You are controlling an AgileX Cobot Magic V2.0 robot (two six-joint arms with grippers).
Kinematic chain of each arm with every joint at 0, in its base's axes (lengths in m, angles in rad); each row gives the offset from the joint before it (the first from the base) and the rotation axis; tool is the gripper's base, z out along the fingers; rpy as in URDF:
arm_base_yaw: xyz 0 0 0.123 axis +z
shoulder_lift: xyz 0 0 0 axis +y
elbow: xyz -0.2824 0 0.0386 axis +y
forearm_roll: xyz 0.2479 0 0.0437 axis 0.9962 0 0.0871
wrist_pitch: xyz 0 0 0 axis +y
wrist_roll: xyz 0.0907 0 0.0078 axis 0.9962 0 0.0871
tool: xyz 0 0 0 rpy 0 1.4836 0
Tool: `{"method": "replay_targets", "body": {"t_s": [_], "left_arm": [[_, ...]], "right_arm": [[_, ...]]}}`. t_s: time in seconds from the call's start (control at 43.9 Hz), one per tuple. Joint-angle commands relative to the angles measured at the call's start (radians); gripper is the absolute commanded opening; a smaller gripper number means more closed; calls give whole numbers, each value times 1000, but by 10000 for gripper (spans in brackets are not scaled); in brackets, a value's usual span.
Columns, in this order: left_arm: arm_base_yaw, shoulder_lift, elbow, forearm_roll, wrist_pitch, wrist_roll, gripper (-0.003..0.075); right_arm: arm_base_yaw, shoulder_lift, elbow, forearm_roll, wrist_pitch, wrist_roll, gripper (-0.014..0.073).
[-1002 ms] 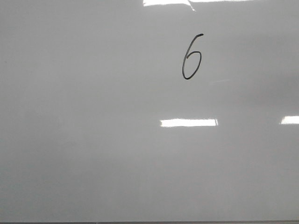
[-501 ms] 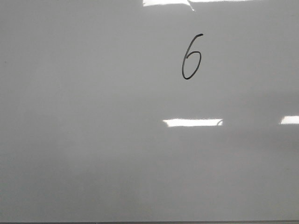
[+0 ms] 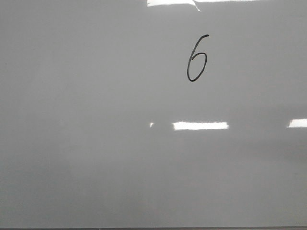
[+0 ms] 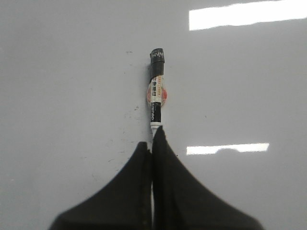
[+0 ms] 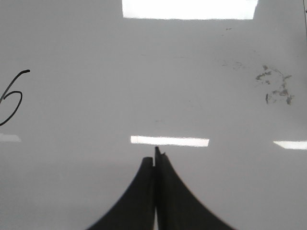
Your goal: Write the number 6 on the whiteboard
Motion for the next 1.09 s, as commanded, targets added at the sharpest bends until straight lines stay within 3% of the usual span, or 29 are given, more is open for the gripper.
{"method": "replay_targets", "body": {"t_s": [0.0,0.228,0.387,0.592,1.07], "left_arm": [[-3,-14,4,-11,-83,-3,-20],[-3,-14,4,-11,-83,-3,-20],[-3,-14,4,-11,-83,-3,-20],[-3,-14,4,-11,-83,-3,-20],[-3,-14,4,-11,-83,-3,-20]], "right_arm": [[-3,-18,-4,4,-91,2,-120],[-3,-19,-4,-89,-135,193,-120],[3,-19,-4,-86,-133,184,-120],[85,-19,-4,-33,-133,106,-120],[38,-19,-4,-25,-150,98,-120]]}}
